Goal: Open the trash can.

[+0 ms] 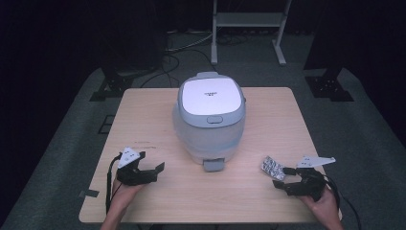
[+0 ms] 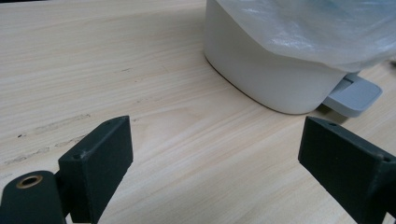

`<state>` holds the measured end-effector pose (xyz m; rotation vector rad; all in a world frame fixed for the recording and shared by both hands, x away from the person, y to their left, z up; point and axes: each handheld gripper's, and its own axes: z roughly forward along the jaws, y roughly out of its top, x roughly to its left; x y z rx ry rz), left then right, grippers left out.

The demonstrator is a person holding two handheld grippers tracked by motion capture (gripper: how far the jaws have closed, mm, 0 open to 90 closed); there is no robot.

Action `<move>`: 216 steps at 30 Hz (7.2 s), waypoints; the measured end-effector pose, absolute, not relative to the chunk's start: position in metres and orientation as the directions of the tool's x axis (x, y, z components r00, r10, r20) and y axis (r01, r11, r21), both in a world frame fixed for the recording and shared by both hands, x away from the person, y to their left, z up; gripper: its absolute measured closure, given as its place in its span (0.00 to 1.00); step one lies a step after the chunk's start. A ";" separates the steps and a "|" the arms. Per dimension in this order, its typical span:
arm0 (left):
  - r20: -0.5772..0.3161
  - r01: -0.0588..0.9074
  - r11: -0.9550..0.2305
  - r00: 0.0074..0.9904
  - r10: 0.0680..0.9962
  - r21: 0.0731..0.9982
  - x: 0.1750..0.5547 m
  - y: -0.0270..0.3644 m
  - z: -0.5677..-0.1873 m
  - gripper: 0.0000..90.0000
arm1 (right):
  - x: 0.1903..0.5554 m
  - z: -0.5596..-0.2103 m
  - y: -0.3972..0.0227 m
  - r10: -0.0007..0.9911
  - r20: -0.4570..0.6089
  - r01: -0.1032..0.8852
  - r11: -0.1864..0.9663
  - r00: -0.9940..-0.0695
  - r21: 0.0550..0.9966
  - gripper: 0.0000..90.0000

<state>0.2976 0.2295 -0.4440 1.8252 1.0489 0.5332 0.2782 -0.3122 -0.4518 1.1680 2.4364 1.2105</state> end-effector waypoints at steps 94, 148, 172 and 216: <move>-0.073 0.380 -0.329 0.743 0.665 0.864 0.297 0.160 -0.433 0.28 | 0.277 -0.447 -0.309 0.713 0.181 0.561 0.343 -0.678 0.753 0.29; -0.009 0.221 -0.460 0.908 0.419 0.860 0.276 0.110 -0.368 0.82 | 0.276 -0.443 -0.314 0.710 0.175 0.547 0.337 -0.682 0.766 0.29; 0.038 0.131 -0.444 0.935 0.351 0.887 0.286 0.111 -0.287 0.95 | 0.276 -0.442 -0.314 0.706 0.171 0.543 0.343 -0.687 0.766 0.29; 0.026 0.155 -0.454 0.930 0.368 0.877 0.345 0.088 -0.245 0.97 | 0.276 -0.440 -0.312 0.695 0.165 0.530 0.350 -0.700 0.773 0.29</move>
